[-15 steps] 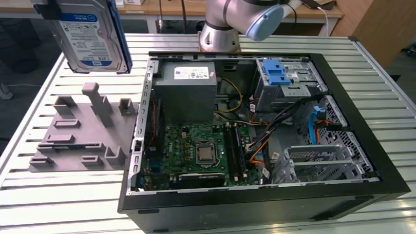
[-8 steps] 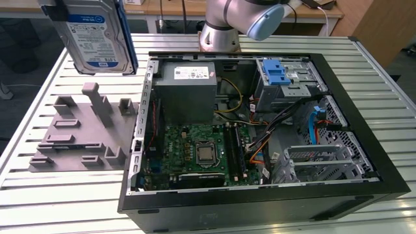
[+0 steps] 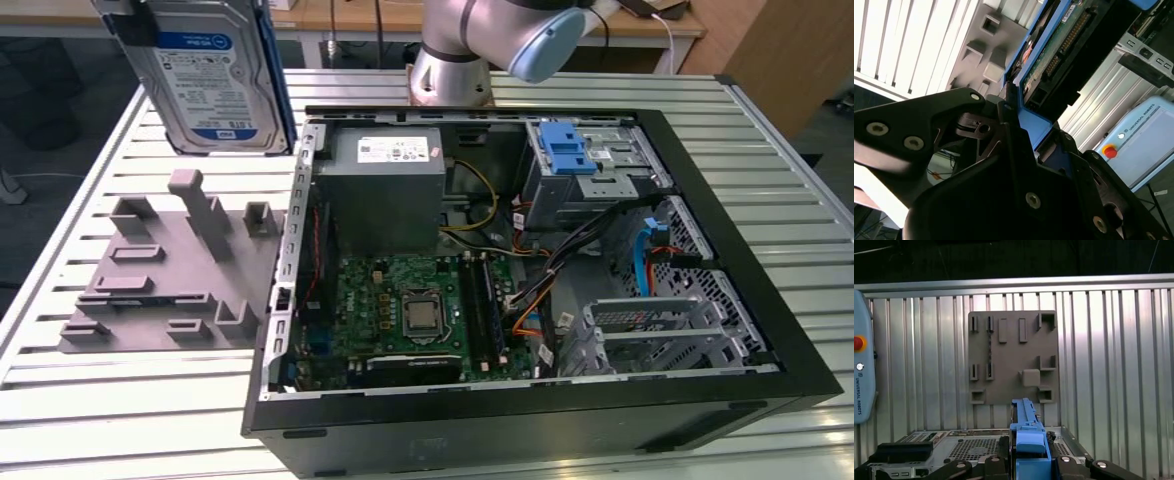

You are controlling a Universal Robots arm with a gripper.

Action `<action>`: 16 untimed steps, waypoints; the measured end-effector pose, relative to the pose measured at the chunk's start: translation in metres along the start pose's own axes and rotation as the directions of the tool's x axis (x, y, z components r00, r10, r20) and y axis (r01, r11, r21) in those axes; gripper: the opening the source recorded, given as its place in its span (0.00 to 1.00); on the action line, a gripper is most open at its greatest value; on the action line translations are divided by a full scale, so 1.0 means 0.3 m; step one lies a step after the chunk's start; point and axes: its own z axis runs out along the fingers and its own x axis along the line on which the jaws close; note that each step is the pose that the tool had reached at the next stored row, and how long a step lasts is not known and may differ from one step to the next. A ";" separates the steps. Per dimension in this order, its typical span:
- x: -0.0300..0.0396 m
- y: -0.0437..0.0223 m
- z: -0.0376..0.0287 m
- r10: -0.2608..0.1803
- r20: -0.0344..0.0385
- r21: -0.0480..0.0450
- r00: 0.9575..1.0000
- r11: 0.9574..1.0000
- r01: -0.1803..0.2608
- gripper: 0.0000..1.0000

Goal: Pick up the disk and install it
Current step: 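Pick up the disk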

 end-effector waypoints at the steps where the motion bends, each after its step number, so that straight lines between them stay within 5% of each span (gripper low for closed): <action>1: 0.001 -0.005 0.000 0.000 0.000 0.000 1.000 1.000 0.000 0.36; 16: 0.011 -0.081 0.000 0.000 0.000 0.000 1.000 1.000 0.000 0.36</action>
